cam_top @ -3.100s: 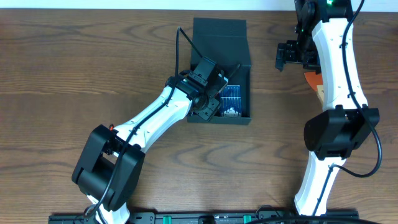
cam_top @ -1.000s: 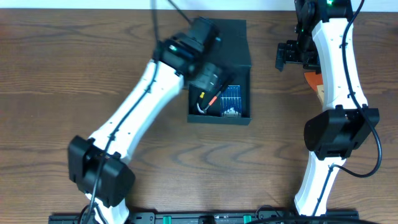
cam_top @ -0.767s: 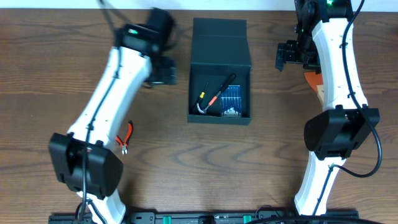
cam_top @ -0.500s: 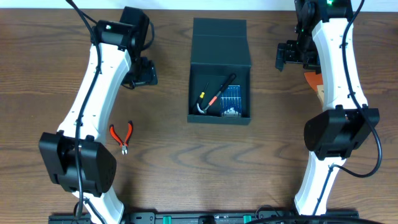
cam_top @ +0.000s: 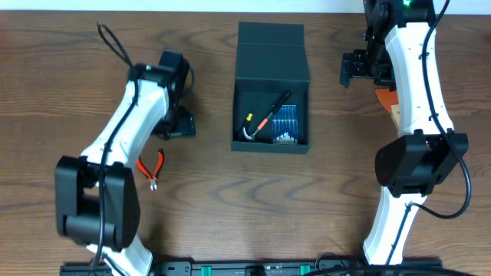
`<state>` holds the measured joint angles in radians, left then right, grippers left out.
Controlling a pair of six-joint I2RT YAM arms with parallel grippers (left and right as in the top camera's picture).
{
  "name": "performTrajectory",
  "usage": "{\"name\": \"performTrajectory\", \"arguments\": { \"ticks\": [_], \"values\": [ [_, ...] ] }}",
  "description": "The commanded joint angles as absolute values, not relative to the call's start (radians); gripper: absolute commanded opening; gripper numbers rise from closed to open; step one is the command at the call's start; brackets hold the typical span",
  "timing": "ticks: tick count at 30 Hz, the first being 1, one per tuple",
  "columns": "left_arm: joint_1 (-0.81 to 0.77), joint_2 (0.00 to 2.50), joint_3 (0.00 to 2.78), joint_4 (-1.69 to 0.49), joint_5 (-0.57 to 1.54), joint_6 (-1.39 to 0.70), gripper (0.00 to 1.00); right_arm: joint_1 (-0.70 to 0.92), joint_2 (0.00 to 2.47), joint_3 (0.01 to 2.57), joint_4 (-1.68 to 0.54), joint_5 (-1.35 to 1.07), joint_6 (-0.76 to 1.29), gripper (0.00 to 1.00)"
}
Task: Pack container
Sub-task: 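Move the left gripper back over the red-handled pliers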
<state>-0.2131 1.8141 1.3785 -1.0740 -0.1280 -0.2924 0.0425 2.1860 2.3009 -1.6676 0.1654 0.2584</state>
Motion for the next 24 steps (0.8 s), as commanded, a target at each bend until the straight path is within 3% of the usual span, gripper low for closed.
{"name": "performTrajectory", "arguments": {
  "ticks": [1,10,24],
  "values": [
    [-0.210,1.727,1.267,-1.018,-0.097,-0.225,0.96,0.046,2.190,2.315,-1.668,0.168,0.249,0.99],
    [-0.130,1.665,1.034,-0.878,0.017,-0.095,0.96,0.046,2.190,2.315,-1.668,0.168,0.249,0.99],
    [-0.102,1.665,0.921,-0.757,0.123,-0.010,0.96,0.046,2.190,2.315,-1.668,0.168,0.249,0.99]
  ]
}}
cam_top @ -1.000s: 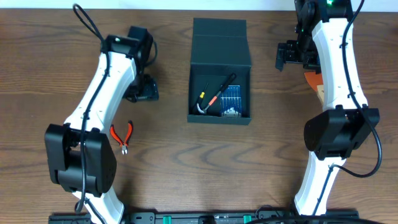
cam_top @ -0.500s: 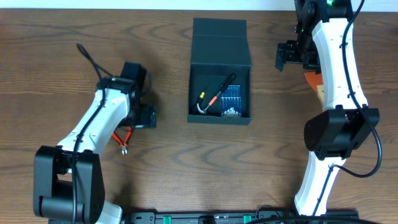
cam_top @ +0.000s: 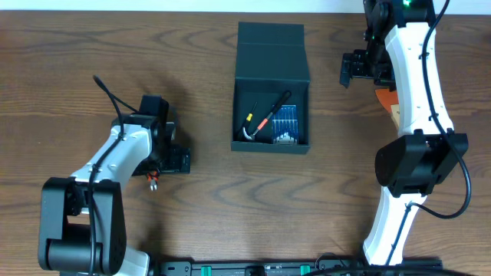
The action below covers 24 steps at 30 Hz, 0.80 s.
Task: Pack container
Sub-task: 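Move the left gripper back over the red-handled pliers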
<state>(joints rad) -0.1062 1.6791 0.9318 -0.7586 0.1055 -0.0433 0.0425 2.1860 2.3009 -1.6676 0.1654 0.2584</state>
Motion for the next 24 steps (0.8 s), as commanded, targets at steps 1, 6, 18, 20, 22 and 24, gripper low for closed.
{"name": "performTrajectory", "arguments": {
  "ticks": [1,6,18,20,22,24],
  "values": [
    [-0.102,1.665,0.917,-0.756,0.123,-0.001,0.96,0.046,2.190,2.315,-1.668,0.168,0.249,0.99],
    [-0.102,1.665,0.892,-0.726,0.120,0.035,0.96,0.046,2.190,2.315,-1.668,0.168,0.249,0.99],
    [-0.102,1.665,0.890,-0.697,0.078,0.123,0.95,0.046,2.190,2.315,-1.668,0.168,0.249,0.99],
    [-0.102,1.665,0.890,-0.697,0.065,0.129,0.94,0.046,2.190,2.315,-1.668,0.168,0.249,0.99],
    [-0.102,1.665,0.890,-0.698,0.059,0.147,0.93,0.046,2.190,2.315,-1.668,0.168,0.249,0.99],
    [-0.102,1.665,0.890,-0.698,0.059,0.170,0.92,0.046,2.190,2.315,-1.668,0.168,0.249,0.99]
  ]
}}
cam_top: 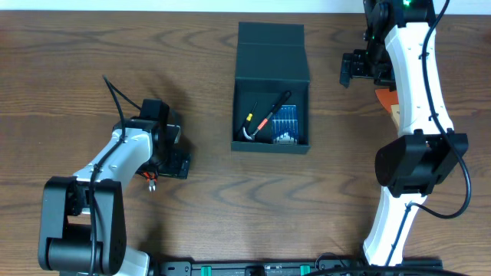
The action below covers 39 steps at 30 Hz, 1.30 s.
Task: Pack container
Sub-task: 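Move the left gripper back over the red-handled pliers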
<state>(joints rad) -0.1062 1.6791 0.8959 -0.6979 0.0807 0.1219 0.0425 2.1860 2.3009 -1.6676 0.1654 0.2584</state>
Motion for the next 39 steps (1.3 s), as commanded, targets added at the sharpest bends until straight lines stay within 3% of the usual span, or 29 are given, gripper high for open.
{"name": "performTrajectory", "arguments": {
  "ticks": [1,11,15,18,24,39],
  "values": [
    [-0.102,1.665,0.890,-0.698,0.059,0.180,0.93,0.046,2.190,2.315,-1.668,0.168,0.249,0.99],
    [-0.102,1.665,0.890,-0.737,0.059,0.225,0.92,0.046,2.190,2.315,-1.668,0.168,0.249,0.99],
    [-0.102,1.665,0.890,-0.747,0.060,0.224,0.76,0.046,2.190,2.315,-1.668,0.168,0.249,0.99],
    [-0.102,1.665,0.890,-0.747,0.060,0.224,0.52,0.046,2.190,2.315,-1.668,0.168,0.249,0.99],
    [-0.102,1.665,0.890,-0.747,0.059,0.224,0.51,0.046,2.190,2.315,-1.668,0.168,0.249,0.99],
    [-0.101,1.665,0.890,-0.751,0.059,0.221,0.36,0.046,2.190,2.315,-1.668,0.168,0.249,0.99]
  ]
}}
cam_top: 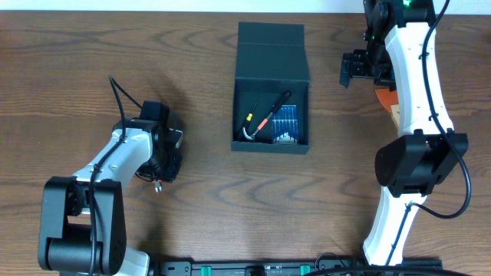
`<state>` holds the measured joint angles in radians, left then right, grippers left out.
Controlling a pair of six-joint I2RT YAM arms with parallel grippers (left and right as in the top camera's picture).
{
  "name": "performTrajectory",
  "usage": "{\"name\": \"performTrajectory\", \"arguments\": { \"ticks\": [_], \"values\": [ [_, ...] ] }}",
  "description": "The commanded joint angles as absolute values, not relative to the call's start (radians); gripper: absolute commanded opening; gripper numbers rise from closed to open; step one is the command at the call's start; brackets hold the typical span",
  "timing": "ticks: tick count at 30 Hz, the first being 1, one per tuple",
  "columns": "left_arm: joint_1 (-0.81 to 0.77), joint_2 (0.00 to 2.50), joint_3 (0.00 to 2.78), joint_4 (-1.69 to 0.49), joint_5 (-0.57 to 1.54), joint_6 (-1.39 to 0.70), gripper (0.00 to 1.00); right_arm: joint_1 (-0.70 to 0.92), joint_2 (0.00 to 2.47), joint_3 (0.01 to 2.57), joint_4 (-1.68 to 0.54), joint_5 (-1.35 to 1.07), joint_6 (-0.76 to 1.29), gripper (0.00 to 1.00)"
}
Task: Pack container
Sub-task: 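Move the left gripper back over the red-handled pliers, then grasp the pliers at the joint with the left gripper and lift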
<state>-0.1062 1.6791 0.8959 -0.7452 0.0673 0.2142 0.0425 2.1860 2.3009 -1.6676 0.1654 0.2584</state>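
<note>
The dark container (239,115) sits at the middle back with its lid (272,52) folded open away from me. Inside lie a blue ribbed piece (286,119), a black and red pen-like tool (270,110) and a white cable with a yellow end (248,126). My left gripper (163,162) points down over the red-handled pliers; only their metal tip (156,184) shows, and the fingers are hidden under the wrist. Far back on the right, my right gripper (347,69) hangs open and holds nothing.
An orange and tan object (389,105) lies at the right, half hidden behind the right arm. The left arm's cable (115,88) loops above its wrist. The table's front edge carries a black rail (253,268).
The left wrist has turned and shifted slightly up and left over the pliers. The pliers' tip now lies a little to the right. The right arm and the container are unchanged.
The left gripper was first beside the container's left, with the pliers lying free nearer the front. It then stood down over the pliers, covering their handles, and stayed there while turning. The right arm has stayed still throughout.
</note>
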Motion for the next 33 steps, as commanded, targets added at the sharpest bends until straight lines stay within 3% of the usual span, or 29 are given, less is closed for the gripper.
{"name": "performTrajectory", "arguments": {
  "ticks": [1,5,8,22,33],
  "values": [
    [-0.101,1.665,0.890,-0.751,0.051,0.212,0.36,0.046,2.190,2.315,-1.668,0.168,0.249,0.99],
    [-0.101,1.665,0.890,-0.751,0.031,0.201,0.35,0.046,2.190,2.315,-1.668,0.168,0.249,0.99],
    [-0.101,1.665,0.890,-0.750,0.031,0.201,0.25,0.046,2.190,2.315,-1.668,0.168,0.249,0.99],
    [-0.101,1.665,0.890,-0.743,0.033,0.201,0.19,0.046,2.190,2.315,-1.668,0.168,0.249,0.99],
    [-0.101,1.665,0.935,-0.743,0.033,0.201,0.08,0.046,2.190,2.315,-1.668,0.168,0.249,0.99]
  ]
}}
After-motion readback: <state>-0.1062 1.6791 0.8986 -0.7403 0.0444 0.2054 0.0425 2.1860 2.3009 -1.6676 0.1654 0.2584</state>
